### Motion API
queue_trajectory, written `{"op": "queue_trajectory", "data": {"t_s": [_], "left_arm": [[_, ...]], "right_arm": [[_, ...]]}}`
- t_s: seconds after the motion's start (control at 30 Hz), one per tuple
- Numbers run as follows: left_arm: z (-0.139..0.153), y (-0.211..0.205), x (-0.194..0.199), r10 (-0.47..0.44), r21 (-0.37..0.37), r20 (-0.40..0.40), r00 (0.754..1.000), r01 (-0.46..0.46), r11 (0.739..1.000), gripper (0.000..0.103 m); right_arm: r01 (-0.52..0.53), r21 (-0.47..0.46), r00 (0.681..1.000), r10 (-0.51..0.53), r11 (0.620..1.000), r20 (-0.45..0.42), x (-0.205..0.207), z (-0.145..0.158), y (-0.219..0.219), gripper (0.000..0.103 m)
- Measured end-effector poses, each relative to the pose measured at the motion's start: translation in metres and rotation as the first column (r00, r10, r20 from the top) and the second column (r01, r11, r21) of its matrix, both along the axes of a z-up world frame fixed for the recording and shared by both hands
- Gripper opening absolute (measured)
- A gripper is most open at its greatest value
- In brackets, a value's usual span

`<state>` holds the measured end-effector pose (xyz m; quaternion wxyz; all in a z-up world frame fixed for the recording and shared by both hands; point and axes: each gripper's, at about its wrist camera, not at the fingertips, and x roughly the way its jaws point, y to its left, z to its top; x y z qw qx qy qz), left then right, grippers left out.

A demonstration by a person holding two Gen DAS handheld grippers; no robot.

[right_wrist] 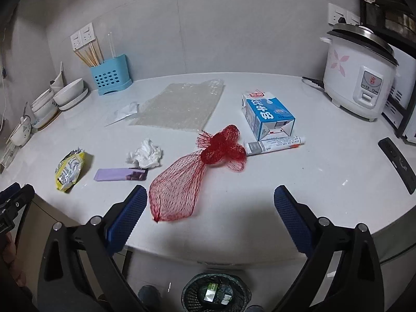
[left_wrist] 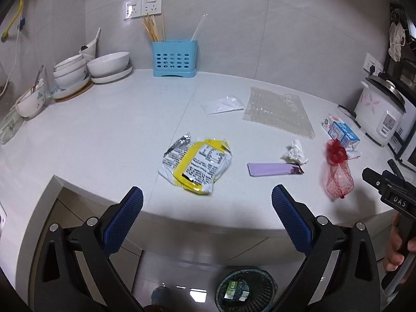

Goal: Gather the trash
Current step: 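Raise both tools back toward the counter items, then grasp the red mesh bag with the right tool while the left tool grasps the yellow snack wrapper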

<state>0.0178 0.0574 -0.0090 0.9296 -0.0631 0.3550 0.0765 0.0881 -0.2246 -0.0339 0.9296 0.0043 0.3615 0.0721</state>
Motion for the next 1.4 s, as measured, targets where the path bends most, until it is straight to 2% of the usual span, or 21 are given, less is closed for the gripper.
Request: {"op": "queue_trajectory", "data": {"t_s": [0.17, 0.37, 0.57, 0.73, 0.9, 0.97, 1.1, 1.13, 1.2, 1.4], "left_arm": [[-0.013, 0.011, 0.045, 0.027, 0.009, -0.06, 0.998, -0.026, 1.0, 0.097], [-0.037, 0.019, 0.089, 0.016, 0.002, -0.121, 0.993, -0.016, 1.0, 0.097], [-0.056, 0.025, 0.115, 0.008, -0.012, -0.167, 0.986, -0.01, 1.0, 0.097], [-0.067, 0.024, 0.125, 0.005, -0.002, -0.203, 0.979, -0.006, 1.0, 0.097], [-0.072, 0.019, 0.13, 0.007, 0.025, -0.227, 0.974, -0.002, 1.0, 0.094], [-0.071, 0.02, 0.131, 0.012, 0.031, -0.231, 0.973, -0.005, 0.999, 0.091], [-0.068, 0.02, 0.132, 0.023, 0.034, -0.242, 0.97, -0.015, 0.999, 0.083], [-0.068, 0.019, 0.132, 0.024, 0.035, -0.244, 0.969, -0.016, 0.999, 0.078], [-0.066, 0.018, 0.132, 0.026, 0.039, -0.246, 0.969, -0.017, 0.999, 0.077], [-0.061, 0.014, 0.126, 0.019, 0.038, -0.234, 0.972, -0.01, 0.999, 0.074]], "right_arm": [[0.031, -0.012, 0.999, -0.031, 0.999, -0.035, 0.038, -0.004, 0.009, 0.094], [0.051, -0.05, 0.996, -0.055, 0.997, -0.076, 0.076, -0.016, 0.02, 0.094], [0.049, -0.071, 0.992, -0.057, 0.996, -0.116, 0.101, -0.027, 0.023, 0.094], [0.049, -0.047, 0.987, -0.056, 0.998, -0.147, 0.114, -0.034, 0.02, 0.094], [0.05, -0.041, 0.984, -0.056, 0.998, -0.172, 0.119, -0.042, 0.017, 0.081], [0.047, -0.054, 0.982, -0.056, 0.997, -0.178, 0.119, -0.043, 0.018, 0.078], [0.05, -0.07, 0.978, -0.063, 0.996, -0.197, 0.118, -0.046, 0.019, 0.064], [0.052, -0.076, 0.978, -0.066, 0.996, -0.2, 0.117, -0.046, 0.02, 0.061], [0.054, -0.078, 0.976, -0.069, 0.996, -0.205, 0.117, -0.046, 0.019, 0.057], [0.066, -0.08, 0.972, -0.082, 0.995, -0.22, 0.116, -0.045, 0.015, 0.031]]}}
